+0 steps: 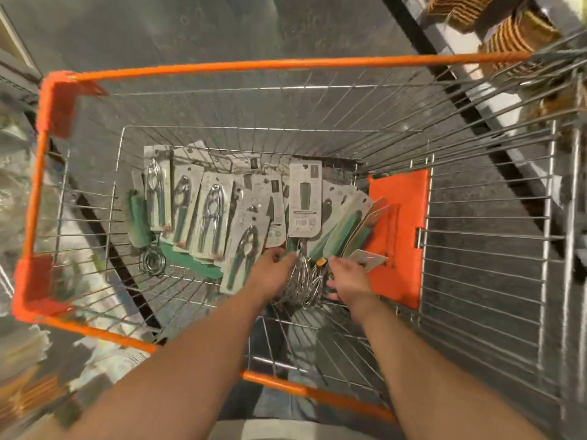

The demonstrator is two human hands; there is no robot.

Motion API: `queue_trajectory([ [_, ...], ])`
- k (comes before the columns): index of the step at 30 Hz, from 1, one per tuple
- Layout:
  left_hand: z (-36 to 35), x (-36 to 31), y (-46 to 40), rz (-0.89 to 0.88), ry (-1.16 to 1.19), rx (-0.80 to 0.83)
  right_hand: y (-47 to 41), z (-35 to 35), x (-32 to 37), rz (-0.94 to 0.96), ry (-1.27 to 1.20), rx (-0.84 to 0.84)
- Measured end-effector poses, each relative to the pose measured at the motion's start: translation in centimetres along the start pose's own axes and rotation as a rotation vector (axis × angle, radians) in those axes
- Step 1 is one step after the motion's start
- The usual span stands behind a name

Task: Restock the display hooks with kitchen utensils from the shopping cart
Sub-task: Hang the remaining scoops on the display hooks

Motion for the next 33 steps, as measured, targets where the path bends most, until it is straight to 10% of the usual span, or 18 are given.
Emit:
queue_trajectory([
  [13,3.2,-0.4,7.7,-0.252,-0.242,-0.120,5.2,1.4,-0.9,0.206,0.144,-0.011],
  [20,9.0,3.3,16.9,-0.292,-1.018,-0.429,15.5,-5.3,-2.1,0.326,0.302,0.331],
  [33,2.2,7.5,23.0,-0.348,-0.844,-0.508,20.1,-1.2,-6.9,0.746,0.860,-0.063],
])
Point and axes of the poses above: each hand's wrist, its own y-axis away from the middle knuckle, its own z-axis out of the back of the hand, x = y × z, the point moved 8 cm from there along -y, towards the middle knuckle, and after that the axes turned 2 degrees about -x, right-handed, at the moved point
